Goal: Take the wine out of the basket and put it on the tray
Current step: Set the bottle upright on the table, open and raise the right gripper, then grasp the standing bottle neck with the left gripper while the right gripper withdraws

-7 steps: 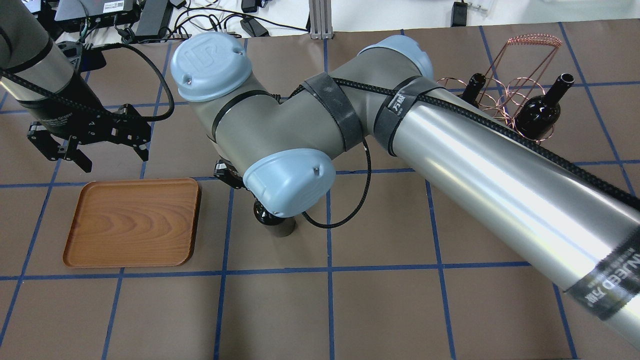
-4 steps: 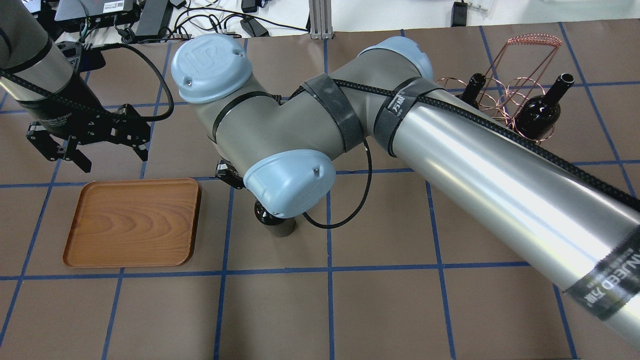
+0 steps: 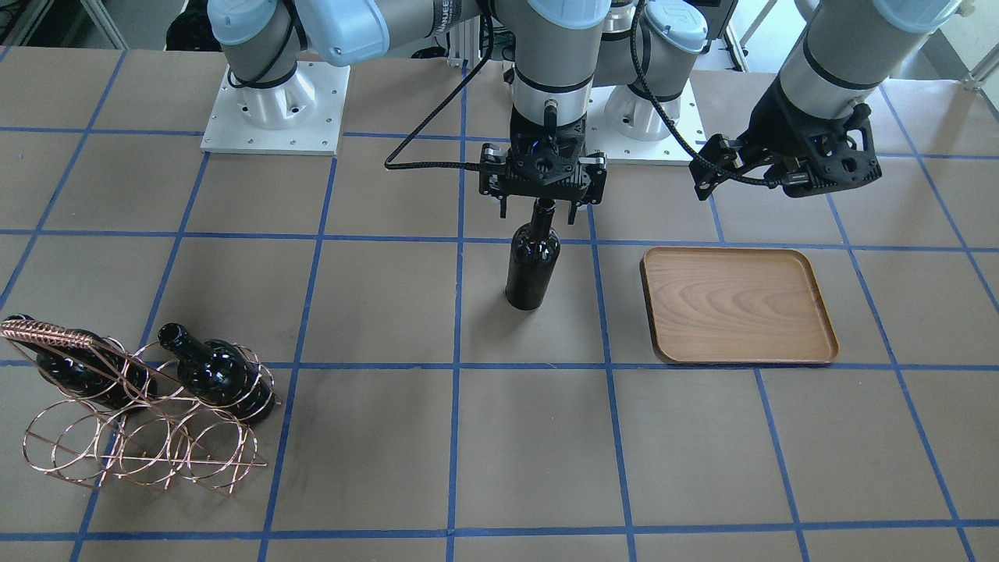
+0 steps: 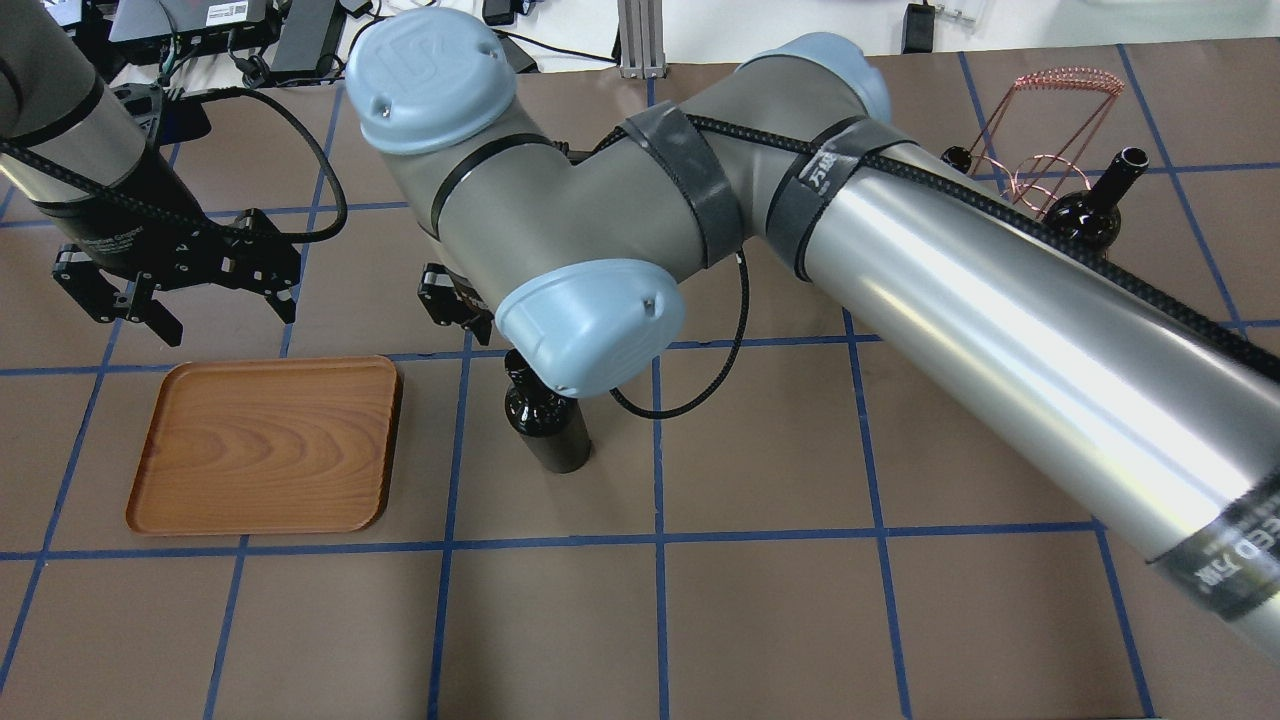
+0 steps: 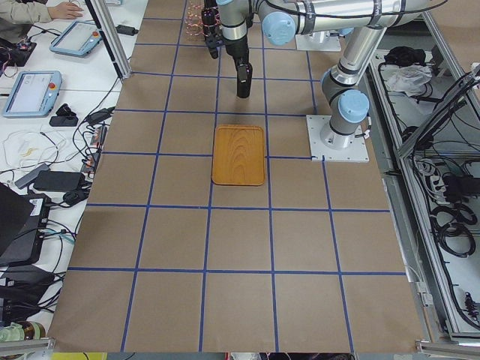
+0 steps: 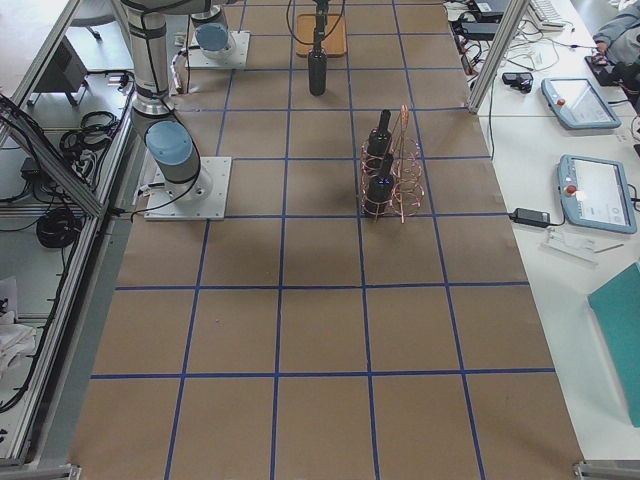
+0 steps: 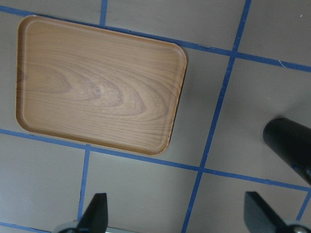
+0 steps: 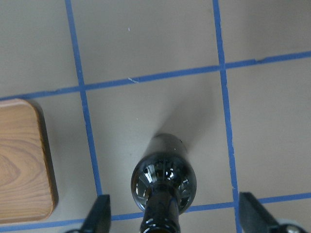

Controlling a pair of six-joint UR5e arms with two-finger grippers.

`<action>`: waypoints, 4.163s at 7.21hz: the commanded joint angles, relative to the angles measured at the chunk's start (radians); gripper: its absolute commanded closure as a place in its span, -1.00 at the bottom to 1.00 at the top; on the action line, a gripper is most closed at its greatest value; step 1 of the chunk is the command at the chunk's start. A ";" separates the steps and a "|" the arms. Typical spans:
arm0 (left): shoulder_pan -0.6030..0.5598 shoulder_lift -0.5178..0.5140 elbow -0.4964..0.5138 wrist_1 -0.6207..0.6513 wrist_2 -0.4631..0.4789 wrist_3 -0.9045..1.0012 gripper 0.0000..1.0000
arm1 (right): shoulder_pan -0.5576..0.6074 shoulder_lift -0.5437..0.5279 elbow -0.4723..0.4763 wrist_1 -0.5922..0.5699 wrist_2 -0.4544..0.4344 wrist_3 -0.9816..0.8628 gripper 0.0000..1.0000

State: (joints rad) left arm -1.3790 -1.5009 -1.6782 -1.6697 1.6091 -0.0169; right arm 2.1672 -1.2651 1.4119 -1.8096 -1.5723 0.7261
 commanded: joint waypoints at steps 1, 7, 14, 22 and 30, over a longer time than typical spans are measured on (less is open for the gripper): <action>-0.002 -0.001 0.003 0.001 0.000 0.000 -1.00 | -0.074 -0.031 -0.028 0.009 -0.015 -0.147 -1.00; -0.300 -0.007 0.003 0.073 -0.053 -0.101 -0.95 | -0.389 -0.135 -0.010 0.153 -0.017 -0.646 -1.00; -0.439 -0.027 -0.127 0.286 -0.055 -0.098 -0.85 | -0.472 -0.191 -0.008 0.162 -0.103 -0.724 -1.00; -0.486 -0.111 -0.132 0.312 -0.051 -0.100 -0.57 | -0.529 -0.232 0.044 0.159 -0.092 -0.760 -1.00; -0.485 -0.110 -0.132 0.277 -0.046 -0.081 1.00 | -0.527 -0.255 0.048 0.161 -0.039 -0.757 -1.00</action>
State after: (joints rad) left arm -1.8651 -1.6106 -1.8100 -1.3845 1.5625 -0.0983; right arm 1.6398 -1.5117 1.4599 -1.6494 -1.6244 -0.0286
